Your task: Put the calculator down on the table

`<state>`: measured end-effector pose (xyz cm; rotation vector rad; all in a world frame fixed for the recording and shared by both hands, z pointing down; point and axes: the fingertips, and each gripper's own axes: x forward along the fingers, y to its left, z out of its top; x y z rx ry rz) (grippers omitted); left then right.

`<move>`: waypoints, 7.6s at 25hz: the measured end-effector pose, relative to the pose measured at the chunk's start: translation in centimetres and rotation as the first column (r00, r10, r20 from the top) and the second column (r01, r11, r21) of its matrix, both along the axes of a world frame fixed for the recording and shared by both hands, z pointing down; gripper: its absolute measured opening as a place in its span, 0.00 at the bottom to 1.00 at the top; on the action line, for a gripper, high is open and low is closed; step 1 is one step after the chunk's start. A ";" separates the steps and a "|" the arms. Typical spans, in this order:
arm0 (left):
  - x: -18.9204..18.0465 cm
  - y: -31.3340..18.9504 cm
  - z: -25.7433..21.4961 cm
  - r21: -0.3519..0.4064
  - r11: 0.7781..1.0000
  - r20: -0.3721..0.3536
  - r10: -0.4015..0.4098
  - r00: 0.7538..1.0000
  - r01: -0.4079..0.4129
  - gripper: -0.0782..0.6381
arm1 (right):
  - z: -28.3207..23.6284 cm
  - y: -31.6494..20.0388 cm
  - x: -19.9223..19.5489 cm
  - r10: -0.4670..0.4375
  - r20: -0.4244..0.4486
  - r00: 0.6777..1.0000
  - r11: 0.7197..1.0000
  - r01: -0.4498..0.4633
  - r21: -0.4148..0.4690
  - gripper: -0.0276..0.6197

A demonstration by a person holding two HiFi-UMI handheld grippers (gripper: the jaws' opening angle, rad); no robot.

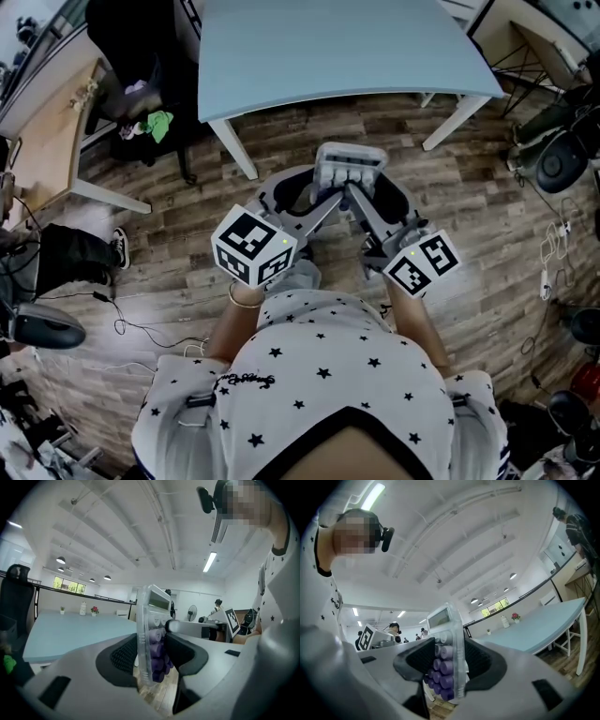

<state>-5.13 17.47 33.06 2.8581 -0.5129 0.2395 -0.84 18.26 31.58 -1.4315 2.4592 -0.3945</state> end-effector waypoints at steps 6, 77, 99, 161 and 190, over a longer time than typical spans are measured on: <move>-0.6 -3.3 0.3 -0.005 1.000 0.006 0.017 1.000 -0.017 0.40 | 0.4 -3.2 -0.6 0.017 0.007 1.000 1.000 -0.017 -0.014 0.33; 8.0 -34.5 3.8 -0.027 0.933 0.116 -0.354 0.928 0.360 0.41 | 4.3 -36.4 8.0 -0.347 0.096 0.933 0.924 0.357 -0.135 0.33; 11.9 -40.8 9.5 -0.117 0.896 0.173 -0.407 0.897 0.429 0.42 | 10.2 -42.9 11.9 -0.383 0.074 0.921 0.882 0.388 -0.267 0.33; 10.1 -49.9 24.1 -0.423 0.771 0.368 -0.335 0.868 0.476 0.45 | 25.1 -52.8 11.0 -0.282 -0.092 0.955 0.769 0.167 -0.617 0.38; 10.1 -50.7 25.5 -0.489 0.706 0.395 -0.344 0.852 0.512 0.45 | 26.4 -53.9 11.2 -0.309 -0.228 0.923 0.755 0.093 -0.649 0.37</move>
